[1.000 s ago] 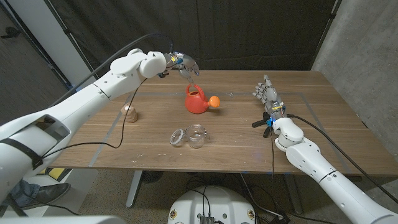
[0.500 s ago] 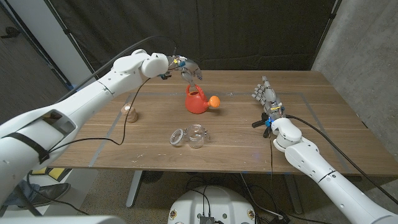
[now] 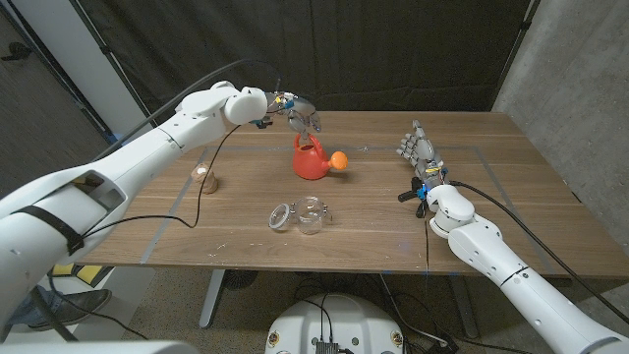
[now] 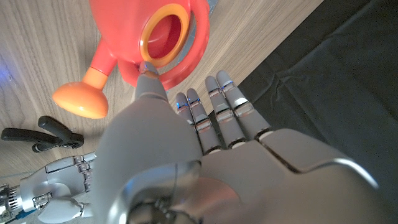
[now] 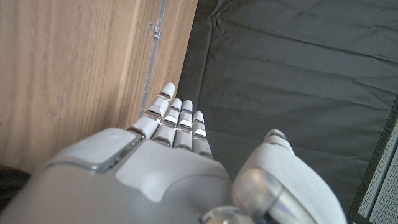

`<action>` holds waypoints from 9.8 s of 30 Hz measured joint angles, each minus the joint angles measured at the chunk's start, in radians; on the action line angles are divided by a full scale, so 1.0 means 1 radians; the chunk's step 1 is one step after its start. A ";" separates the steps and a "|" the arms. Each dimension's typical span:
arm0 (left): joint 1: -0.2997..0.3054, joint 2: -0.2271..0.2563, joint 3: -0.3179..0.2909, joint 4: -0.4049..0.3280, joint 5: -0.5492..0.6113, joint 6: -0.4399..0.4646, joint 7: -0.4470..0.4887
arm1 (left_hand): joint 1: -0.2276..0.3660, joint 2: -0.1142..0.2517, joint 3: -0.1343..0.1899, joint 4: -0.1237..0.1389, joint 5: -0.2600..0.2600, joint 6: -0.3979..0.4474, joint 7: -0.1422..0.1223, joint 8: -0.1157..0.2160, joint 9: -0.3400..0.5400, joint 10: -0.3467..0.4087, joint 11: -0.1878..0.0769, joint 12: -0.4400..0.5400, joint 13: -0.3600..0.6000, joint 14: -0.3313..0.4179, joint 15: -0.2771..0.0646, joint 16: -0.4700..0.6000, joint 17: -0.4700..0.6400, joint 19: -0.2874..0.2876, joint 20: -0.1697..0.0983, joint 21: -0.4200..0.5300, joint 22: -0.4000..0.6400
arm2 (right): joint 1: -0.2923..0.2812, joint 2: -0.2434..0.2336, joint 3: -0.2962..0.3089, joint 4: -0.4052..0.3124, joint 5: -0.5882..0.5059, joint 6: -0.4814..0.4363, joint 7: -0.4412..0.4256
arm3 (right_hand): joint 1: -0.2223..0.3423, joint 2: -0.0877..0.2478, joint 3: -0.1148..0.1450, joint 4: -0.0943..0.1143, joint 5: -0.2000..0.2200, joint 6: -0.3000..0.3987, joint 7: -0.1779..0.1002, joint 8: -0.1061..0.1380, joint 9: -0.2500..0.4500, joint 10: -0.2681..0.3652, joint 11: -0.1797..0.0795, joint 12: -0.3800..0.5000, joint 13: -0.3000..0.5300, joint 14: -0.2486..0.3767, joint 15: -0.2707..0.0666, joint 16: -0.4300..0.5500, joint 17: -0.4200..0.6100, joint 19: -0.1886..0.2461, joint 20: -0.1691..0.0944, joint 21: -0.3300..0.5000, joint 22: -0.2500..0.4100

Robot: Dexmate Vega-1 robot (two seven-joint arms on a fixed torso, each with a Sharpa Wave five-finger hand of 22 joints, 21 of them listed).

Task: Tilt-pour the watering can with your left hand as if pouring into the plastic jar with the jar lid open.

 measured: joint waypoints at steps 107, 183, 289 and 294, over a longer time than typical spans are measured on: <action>0.053 -0.015 -0.012 0.004 -0.043 0.077 0.135 | 0.063 0.023 0.182 0.190 -0.011 0.313 0.052 -0.005 0.000 0.336 0.018 -0.006 0.004 0.362 -0.102 -0.012 -0.012 0.289 -0.024 0.058 -0.014 | 0.020 -0.014 -0.010 0.002 0.015 -0.034 0.016 | 0.000 0.000 -0.009 -0.008 -0.008 0.000 0.000 0.000 0.000 0.004 0.004 0.000 0.000 0.011 0.000 -0.004 0.000 0.014 0.004 -0.029 0.005; 0.327 0.168 -0.270 -0.400 -0.201 0.211 0.264 | 0.205 -0.003 0.372 0.191 -0.050 0.310 0.058 0.087 0.144 0.337 0.020 0.124 0.355 0.388 -0.114 0.057 0.202 0.229 -0.001 0.042 0.002 | -0.063 -0.045 0.046 -0.024 0.056 0.044 0.050 | -0.005 0.005 -0.008 -0.008 -0.015 0.009 -0.009 0.000 0.000 0.016 -0.002 0.000 0.000 0.039 -0.007 -0.004 0.005 0.055 -0.002 -0.035 0.005; 1.160 0.458 -1.010 -1.020 -0.220 0.571 0.212 | 0.215 -0.013 0.506 0.197 -0.093 0.309 0.027 0.199 0.288 0.255 0.023 0.280 0.580 0.345 -0.093 0.076 0.476 0.145 0.000 0.108 0.021 | -0.112 -0.012 0.046 0.011 0.096 0.146 0.118 | -0.015 0.015 -0.017 -0.017 -0.015 0.027 -0.016 0.000 0.005 0.034 0.002 0.000 0.000 0.062 -0.005 -0.004 0.005 0.081 -0.001 -0.058 0.005; 1.187 0.442 -1.034 -1.035 -0.197 0.573 0.191 | 0.215 -0.013 0.510 0.193 -0.093 0.309 0.027 0.198 0.284 0.255 0.023 0.280 0.580 0.349 -0.097 0.070 0.480 0.145 0.000 0.115 0.021 | -0.112 -0.012 0.044 0.012 0.096 0.146 0.119 | -0.015 0.015 -0.017 -0.017 -0.015 0.027 -0.016 0.000 0.005 0.034 0.002 0.000 0.000 0.062 -0.005 -0.004 0.005 0.084 0.002 -0.062 0.005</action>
